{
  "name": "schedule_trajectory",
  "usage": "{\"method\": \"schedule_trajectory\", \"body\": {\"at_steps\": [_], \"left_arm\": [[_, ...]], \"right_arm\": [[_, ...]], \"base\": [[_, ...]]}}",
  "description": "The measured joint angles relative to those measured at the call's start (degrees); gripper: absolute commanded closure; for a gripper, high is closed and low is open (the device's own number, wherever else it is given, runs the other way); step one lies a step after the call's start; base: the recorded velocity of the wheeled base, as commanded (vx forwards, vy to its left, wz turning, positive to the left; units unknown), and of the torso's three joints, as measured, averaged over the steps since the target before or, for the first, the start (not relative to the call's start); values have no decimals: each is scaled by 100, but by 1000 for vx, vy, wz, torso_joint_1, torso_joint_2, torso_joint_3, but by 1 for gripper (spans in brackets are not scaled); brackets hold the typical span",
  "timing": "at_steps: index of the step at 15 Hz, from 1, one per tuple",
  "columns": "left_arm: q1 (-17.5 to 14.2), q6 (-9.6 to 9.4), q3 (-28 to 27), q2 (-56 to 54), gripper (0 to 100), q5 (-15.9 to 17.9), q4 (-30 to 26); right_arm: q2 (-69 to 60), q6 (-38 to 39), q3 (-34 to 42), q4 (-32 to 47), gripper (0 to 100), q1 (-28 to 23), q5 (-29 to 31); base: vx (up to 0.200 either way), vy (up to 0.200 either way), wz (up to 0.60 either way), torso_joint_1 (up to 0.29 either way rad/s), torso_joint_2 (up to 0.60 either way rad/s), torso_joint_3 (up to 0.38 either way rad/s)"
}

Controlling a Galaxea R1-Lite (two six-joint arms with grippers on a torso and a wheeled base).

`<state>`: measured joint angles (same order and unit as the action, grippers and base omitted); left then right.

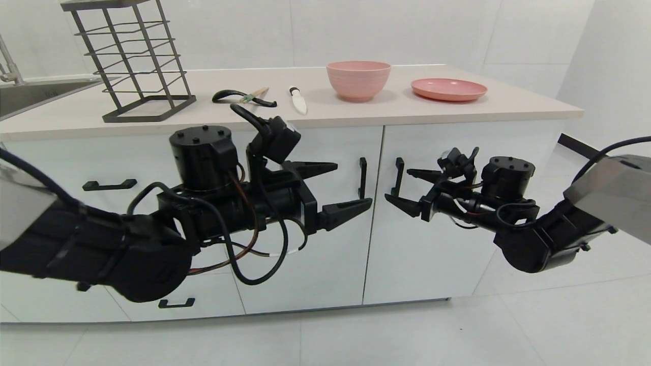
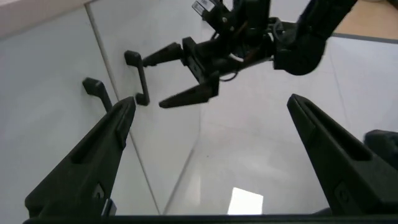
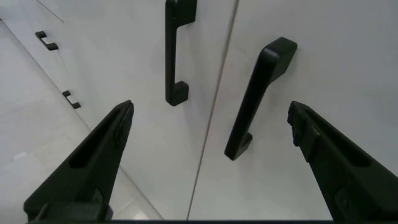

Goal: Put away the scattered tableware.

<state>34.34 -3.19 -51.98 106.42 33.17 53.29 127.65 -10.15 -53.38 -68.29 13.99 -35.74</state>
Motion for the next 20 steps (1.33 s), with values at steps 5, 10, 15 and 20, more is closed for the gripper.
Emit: {"method": "schedule_trajectory", "body": {"at_steps": [5, 10, 15, 20], "left_arm": [[168, -195, -290, 525, 0, 22, 39], [441, -184, -680, 866, 0, -46, 4], [435, -180, -1554, 1279, 0, -158, -544], [433, -138, -1913, 1587, 0, -151, -550]], "right_arm": [[144, -10, -9, -355, 0, 37, -162], [396, -10, -157, -433, 0, 80, -391], [634, -11, -439, -475, 0, 155, -1059], [140, -13, 592, -739, 0, 229, -1467]], "base": [[0, 0, 0, 0, 0, 0], [0, 0, 0, 0, 0, 0], [0, 0, 0, 0, 0, 0], [0, 0, 0, 0, 0, 0]]}}
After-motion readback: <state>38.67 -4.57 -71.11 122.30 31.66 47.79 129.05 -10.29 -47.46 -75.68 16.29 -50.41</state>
